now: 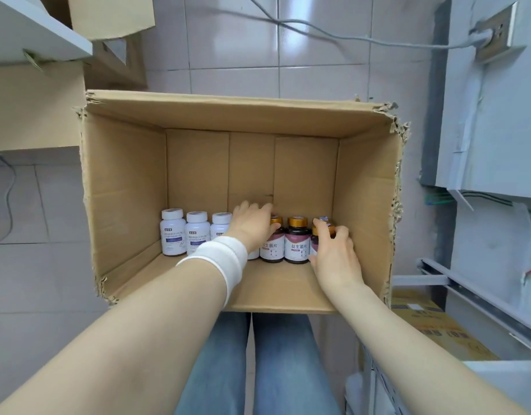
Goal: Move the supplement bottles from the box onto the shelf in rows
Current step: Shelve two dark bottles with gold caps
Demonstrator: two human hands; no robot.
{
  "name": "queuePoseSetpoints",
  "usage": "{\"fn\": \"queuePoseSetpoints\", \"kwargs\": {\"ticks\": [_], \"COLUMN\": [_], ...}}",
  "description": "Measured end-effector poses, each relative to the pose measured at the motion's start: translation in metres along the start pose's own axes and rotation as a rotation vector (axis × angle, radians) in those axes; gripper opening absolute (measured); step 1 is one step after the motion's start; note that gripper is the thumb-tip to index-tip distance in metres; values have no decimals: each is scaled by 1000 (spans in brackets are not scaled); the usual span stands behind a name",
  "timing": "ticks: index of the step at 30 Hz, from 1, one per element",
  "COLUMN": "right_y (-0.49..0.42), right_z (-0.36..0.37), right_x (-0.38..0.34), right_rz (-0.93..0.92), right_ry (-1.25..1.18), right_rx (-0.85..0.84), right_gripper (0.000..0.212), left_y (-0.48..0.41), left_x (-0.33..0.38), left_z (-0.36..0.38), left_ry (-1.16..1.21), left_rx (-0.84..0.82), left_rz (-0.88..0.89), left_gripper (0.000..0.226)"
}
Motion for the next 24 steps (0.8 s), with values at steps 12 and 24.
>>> {"fn": "queuePoseSetpoints", "kwargs": {"ticks": [12, 24], "right_y": [43, 204], "right_z": [-31, -90], "right_x": [9, -9], "right_rz": [123, 41], "right_ry": [-636, -1635], "right_rx": [26, 86], "right_gripper": [76, 57], "left_y": [80, 246], "left_x": [-3, 25], "left_z": [-43, -172], "left_ry": [614, 1298], "left_rx": [198, 285], "left_rz": [128, 395], "left_gripper": [29, 16]}}
Point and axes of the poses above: each hand's wrist, its own y-axis away from the middle knuckle, its own z-axis out of the palm, x = y × z, the point moved 7 cm from there along -y, towards the middle knuckle, and after that the axes turned 3 degrees about -x, right-handed, at the moved point
